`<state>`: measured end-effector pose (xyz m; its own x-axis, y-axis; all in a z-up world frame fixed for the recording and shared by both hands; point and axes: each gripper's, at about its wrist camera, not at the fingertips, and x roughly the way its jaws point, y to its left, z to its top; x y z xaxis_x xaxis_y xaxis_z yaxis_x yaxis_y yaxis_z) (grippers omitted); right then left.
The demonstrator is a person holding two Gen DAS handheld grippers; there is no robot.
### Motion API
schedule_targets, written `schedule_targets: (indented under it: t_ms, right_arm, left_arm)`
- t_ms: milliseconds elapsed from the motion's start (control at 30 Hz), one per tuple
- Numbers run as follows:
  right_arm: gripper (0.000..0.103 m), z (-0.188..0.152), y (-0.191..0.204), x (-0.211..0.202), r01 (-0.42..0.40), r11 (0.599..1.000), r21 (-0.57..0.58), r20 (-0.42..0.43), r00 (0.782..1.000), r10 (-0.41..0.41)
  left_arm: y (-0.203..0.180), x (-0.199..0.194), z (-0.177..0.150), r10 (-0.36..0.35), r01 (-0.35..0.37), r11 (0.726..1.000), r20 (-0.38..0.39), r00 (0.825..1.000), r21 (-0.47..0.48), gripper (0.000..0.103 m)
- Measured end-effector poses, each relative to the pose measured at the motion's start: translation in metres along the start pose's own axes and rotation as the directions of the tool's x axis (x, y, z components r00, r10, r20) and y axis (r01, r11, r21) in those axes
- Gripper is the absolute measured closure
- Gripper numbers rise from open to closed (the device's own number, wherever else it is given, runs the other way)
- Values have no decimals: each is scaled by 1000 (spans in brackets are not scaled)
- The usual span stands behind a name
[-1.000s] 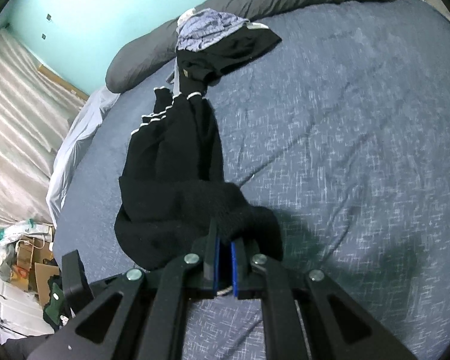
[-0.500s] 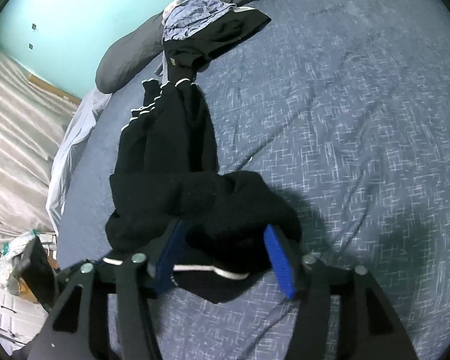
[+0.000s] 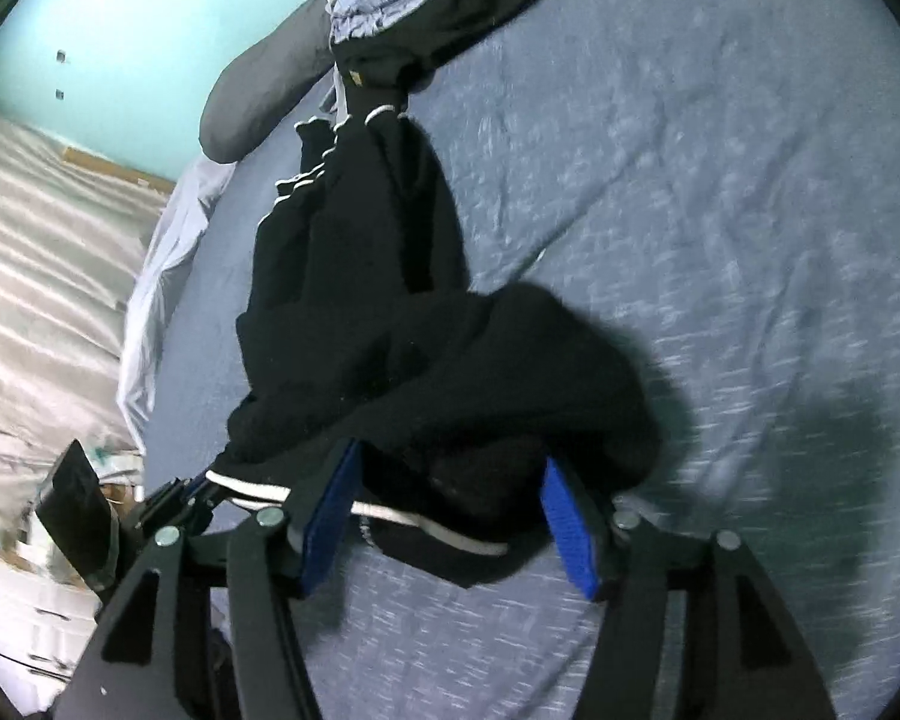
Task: Fold clothes
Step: 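Lift the jacket hem with the left tool while the right tool holds the other edge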
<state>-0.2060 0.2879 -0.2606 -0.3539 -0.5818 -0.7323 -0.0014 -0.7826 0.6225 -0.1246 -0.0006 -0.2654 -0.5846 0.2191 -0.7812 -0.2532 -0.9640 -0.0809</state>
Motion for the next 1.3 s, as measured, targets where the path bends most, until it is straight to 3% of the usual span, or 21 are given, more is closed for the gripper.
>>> schedule_targets:
  t_ms: [33,100,133,333,500,633,800,1100,1300]
  right_arm:
    - [67,0,4,-1,-7,1000,-8,8,1000,7]
    - [89,0,15,-9,-21,999,-32,34,999,23]
    - [92,1,21,-12,-28,999,-43,47,998,30]
    - [94,4,61,-47,-87,990,-111,147,984,103]
    - [94,14,127,-120,-165,963,-212,262,940,218]
    - [94,22,189,-176,-173,936,-307,323,906,274]
    - [94,30,260,-248,-153,903,-401,400,858,323]
    - [94,40,373,-367,-68,852,-518,508,777,371]
    - [94,32,430,-435,17,830,-558,561,744,362]
  left_arm:
    - [0,-2,1,1,-1,1000,3,1000,4,97]
    - [2,-8,5,6,-6,1000,9,1000,11,98]
    - [3,-11,7,11,-11,1000,15,1000,16,98]
    - [12,-49,30,25,-26,999,70,997,22,98]
    - [26,-112,73,33,-33,999,169,985,-5,98]
    - [32,-170,113,38,-37,999,250,968,-8,98]
    - [34,-257,168,57,-66,998,363,930,10,98]
    - [33,-400,253,68,-96,995,532,844,26,98]
    - [17,-478,281,24,-75,995,603,798,59,98]
